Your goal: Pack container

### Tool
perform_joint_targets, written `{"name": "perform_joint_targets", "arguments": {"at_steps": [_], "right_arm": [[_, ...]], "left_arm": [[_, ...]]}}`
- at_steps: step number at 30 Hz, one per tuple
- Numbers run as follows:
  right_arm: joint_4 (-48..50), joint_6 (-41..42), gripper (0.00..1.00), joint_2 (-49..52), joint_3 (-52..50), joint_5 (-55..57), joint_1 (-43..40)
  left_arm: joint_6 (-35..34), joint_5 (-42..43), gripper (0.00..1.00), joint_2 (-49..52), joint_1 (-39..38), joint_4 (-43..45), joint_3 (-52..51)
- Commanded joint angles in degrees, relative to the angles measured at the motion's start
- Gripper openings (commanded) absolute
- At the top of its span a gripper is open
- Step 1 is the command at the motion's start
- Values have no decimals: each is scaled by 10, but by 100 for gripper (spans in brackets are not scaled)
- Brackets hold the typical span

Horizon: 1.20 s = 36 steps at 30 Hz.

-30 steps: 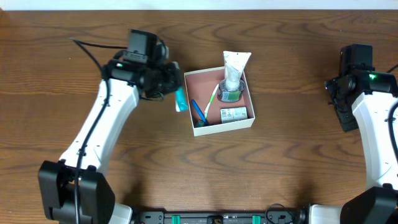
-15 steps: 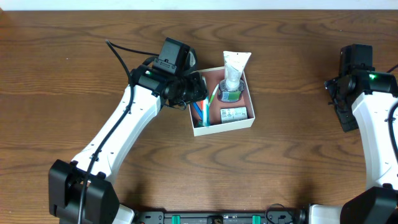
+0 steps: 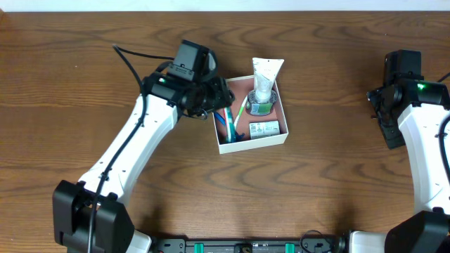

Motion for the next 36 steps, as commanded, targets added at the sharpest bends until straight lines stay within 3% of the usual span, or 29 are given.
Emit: {"name": "perform_joint_targets", "arguments": {"at_steps": [1, 6, 7, 12, 21, 29, 36], "right_arm": [[0, -5, 99, 3, 4, 8, -3], [0, -5, 99, 3, 4, 8, -3], [0, -5, 99, 3, 4, 8, -3], [0, -5, 99, 3, 4, 8, -3], [0, -5, 99, 3, 4, 8, -3], [0, -5, 99, 3, 4, 8, -3], [0, -5, 99, 3, 4, 8, -3]], "left_arm": [[1, 30, 51, -4, 12, 2, 3], [2, 72, 52, -48, 31, 5, 3], [5, 72, 99, -65, 40, 5, 3], [103, 66, 98, -154, 96, 6, 3], [265, -38, 98, -295, 214, -46, 3], [288, -224, 98, -426, 250, -184, 3], [288, -280, 98, -544, 251, -228, -10]]}}
